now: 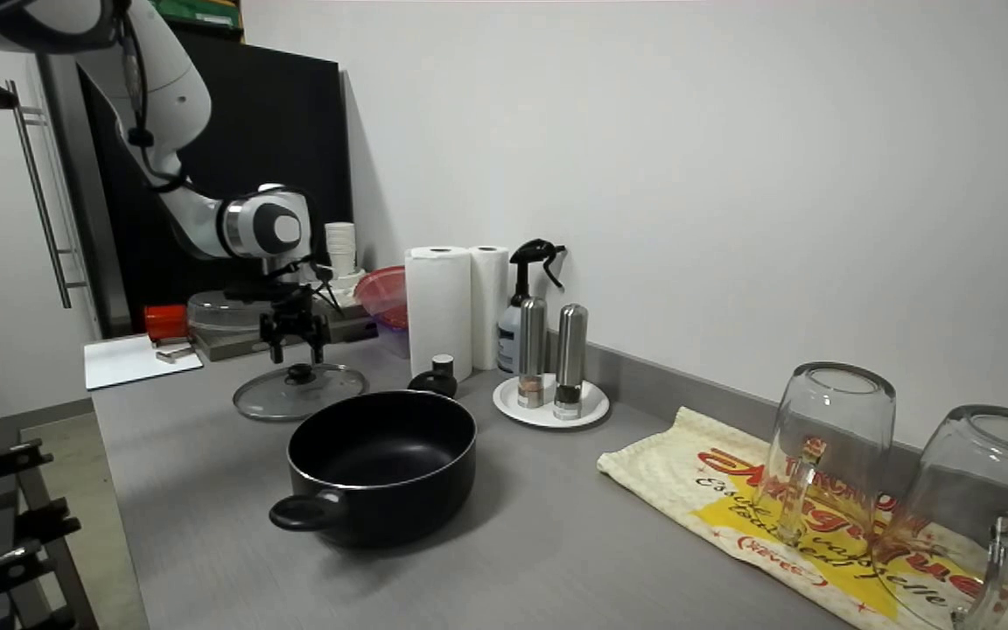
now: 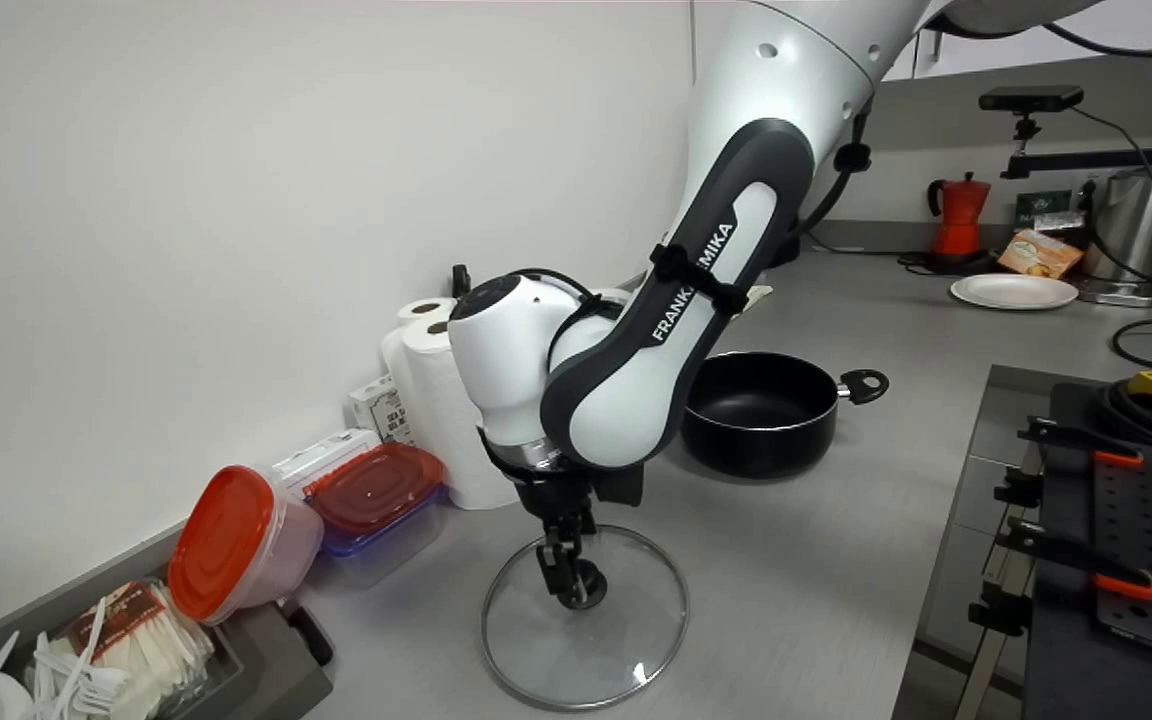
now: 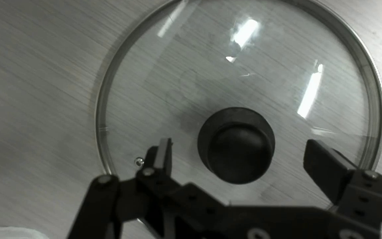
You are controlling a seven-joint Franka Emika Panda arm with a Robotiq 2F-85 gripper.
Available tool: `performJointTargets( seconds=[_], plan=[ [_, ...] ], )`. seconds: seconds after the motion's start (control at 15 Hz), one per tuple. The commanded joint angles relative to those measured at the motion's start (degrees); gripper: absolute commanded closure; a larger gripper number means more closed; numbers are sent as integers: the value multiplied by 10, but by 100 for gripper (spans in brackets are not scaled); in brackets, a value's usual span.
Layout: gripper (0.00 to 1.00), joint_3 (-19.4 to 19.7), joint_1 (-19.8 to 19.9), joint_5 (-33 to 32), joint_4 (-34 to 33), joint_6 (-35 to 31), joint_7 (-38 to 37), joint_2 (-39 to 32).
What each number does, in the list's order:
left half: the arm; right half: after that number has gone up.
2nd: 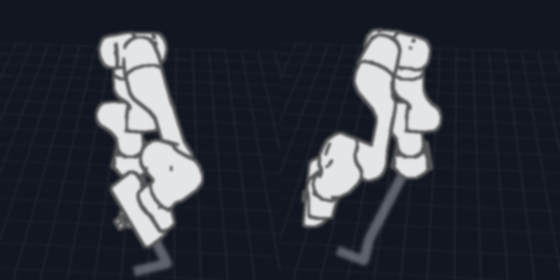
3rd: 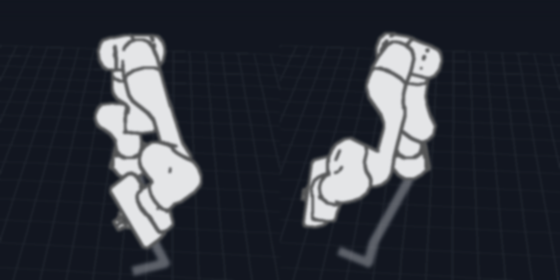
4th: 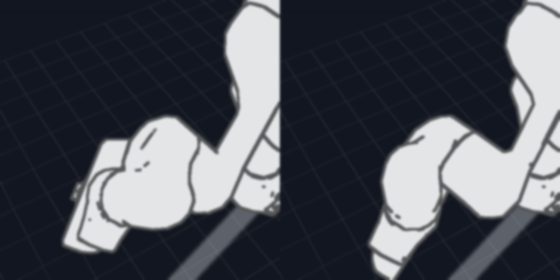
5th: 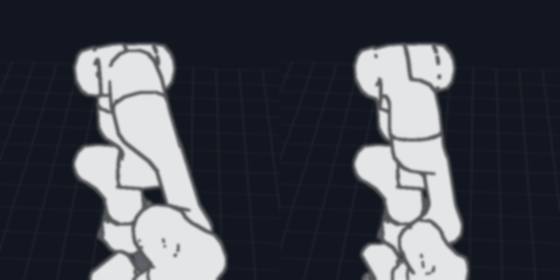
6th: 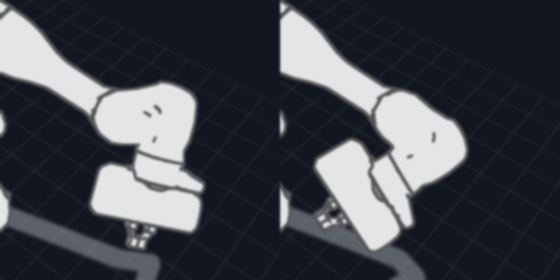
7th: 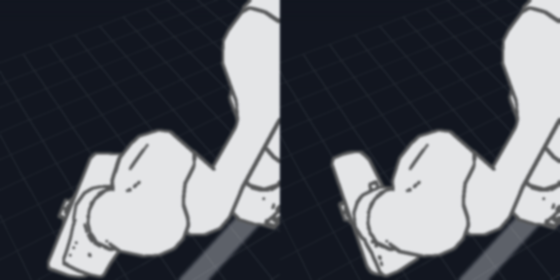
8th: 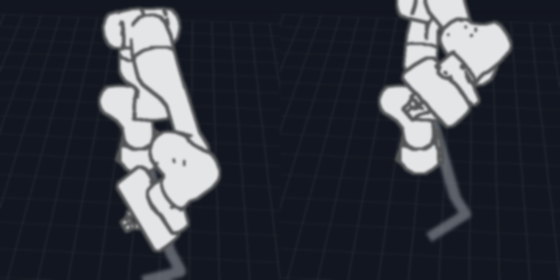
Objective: Put the glass lid on the black pot.
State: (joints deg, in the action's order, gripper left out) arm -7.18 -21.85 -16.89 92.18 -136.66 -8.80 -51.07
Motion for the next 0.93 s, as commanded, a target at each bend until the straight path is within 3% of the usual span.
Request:
performJointTargets(
  seconds=[0.0, 0.67, 0.73, 0.87],
  plan=[
    [0, 10, -13, 5, -21, -6, 13, -18],
    [0, 15, -24, 5, -59, 4, 15, -48],
    [25, 14, -24, 5, -61, 5, 17, -50],
    [33, 13, -23, 7, -65, 5, 20, -53]
  ],
)
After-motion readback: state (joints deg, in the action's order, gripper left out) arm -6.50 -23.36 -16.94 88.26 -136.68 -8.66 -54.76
